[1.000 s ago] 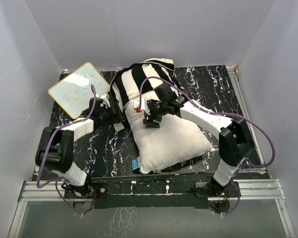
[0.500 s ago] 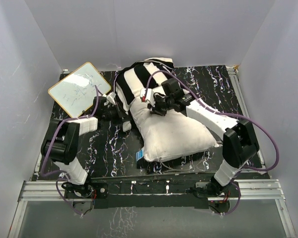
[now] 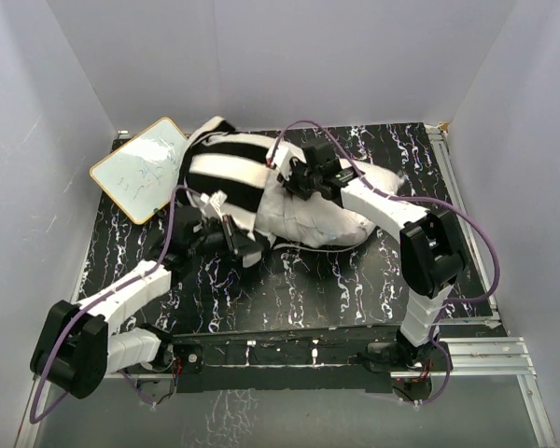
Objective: Put the pillow into the pillowcase
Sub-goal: Stuff the pillow into the pillowcase.
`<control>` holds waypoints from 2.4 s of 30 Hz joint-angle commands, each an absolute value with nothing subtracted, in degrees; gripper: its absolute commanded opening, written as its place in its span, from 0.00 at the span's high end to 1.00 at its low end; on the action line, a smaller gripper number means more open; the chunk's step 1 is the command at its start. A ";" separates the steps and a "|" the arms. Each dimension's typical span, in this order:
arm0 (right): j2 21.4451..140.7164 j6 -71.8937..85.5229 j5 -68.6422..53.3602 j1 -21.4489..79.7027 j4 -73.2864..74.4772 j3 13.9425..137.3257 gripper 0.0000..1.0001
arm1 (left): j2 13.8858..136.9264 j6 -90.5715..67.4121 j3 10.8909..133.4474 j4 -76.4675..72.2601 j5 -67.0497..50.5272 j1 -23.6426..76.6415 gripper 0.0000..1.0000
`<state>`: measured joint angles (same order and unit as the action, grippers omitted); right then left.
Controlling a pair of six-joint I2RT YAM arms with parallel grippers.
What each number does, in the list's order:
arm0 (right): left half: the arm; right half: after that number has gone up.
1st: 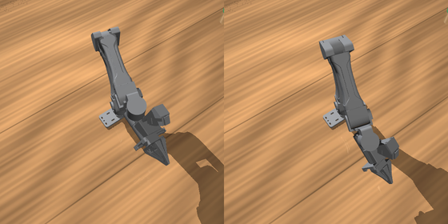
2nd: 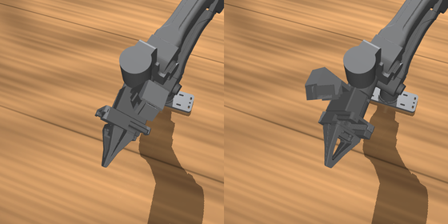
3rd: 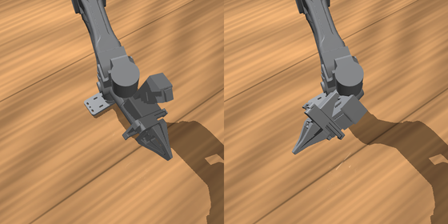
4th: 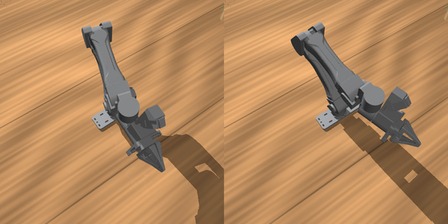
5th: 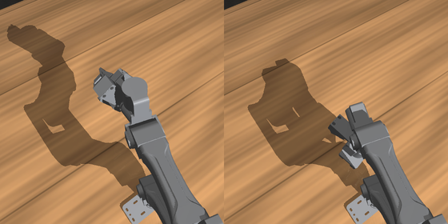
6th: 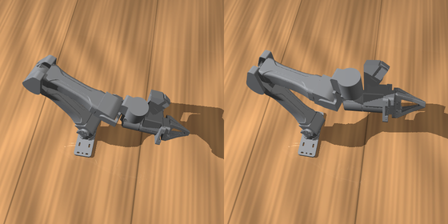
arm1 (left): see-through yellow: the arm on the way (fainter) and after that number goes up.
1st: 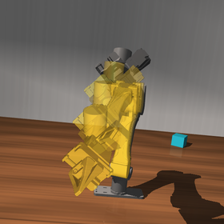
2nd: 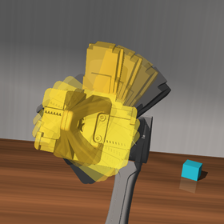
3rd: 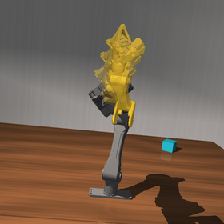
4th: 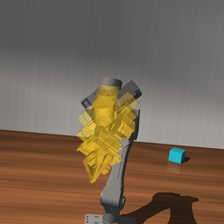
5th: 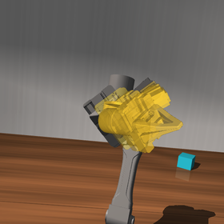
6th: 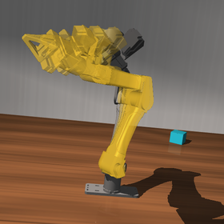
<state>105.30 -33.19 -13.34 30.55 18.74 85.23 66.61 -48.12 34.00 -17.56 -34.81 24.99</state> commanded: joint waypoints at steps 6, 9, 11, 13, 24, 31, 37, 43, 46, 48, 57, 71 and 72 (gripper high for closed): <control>99.56 -49.63 -41.46 29.82 26.03 69.62 0.78 | 62.28 -45.65 28.87 -7.42 -41.27 27.64 0.68; 94.72 -55.68 -47.10 29.15 33.36 68.32 0.61 | 56.32 -36.46 36.07 6.81 -36.08 27.60 0.44; 91.34 -58.17 -50.49 28.27 36.95 68.60 0.52 | 52.64 -30.48 41.62 15.22 -31.19 27.58 0.32; 88.26 -59.43 -53.82 27.25 40.32 70.10 0.44 | 49.78 -26.98 46.15 20.58 -24.11 27.62 0.23; 89.30 -26.46 -47.55 23.99 18.42 75.67 0.25 | 62.37 -27.48 61.43 22.11 4.56 32.89 0.40; 94.31 -16.27 -42.35 23.97 9.33 72.29 0.25 | 75.00 -24.48 67.42 17.32 13.63 36.95 0.38; 96.16 -15.70 -39.63 23.96 7.39 70.13 0.28 | 81.11 -22.10 67.25 14.07 20.67 37.00 0.45; 97.16 -15.60 -38.55 24.00 6.74 69.09 0.35 | 83.26 -20.46 67.77 14.33 23.37 37.00 0.67; 98.36 -15.58 -37.50 23.95 6.68 69.39 0.41 | 82.92 -20.43 67.99 14.42 20.98 37.00 0.95; 100.42 -15.47 -37.30 24.07 6.75 70.32 0.48 | 82.02 -20.48 68.39 13.75 16.92 37.02 1.00; 105.86 0.26 -54.33 21.47 -3.06 83.45 0.92 | 80.61 -28.41 74.86 1.86 -18.78 38.80 1.00; 94.03 -27.04 -64.70 20.36 9.50 60.57 0.75 | 84.05 -38.77 43.48 -25.82 -25.75 34.04 1.00; 92.81 -33.64 -64.59 19.80 17.22 63.18 0.66 | 83.27 -38.17 42.00 -25.09 -25.81 34.02 0.99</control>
<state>99.50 -4.29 -59.07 18.98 -8.84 58.37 85.12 -36.25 46.35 -17.02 -19.77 34.37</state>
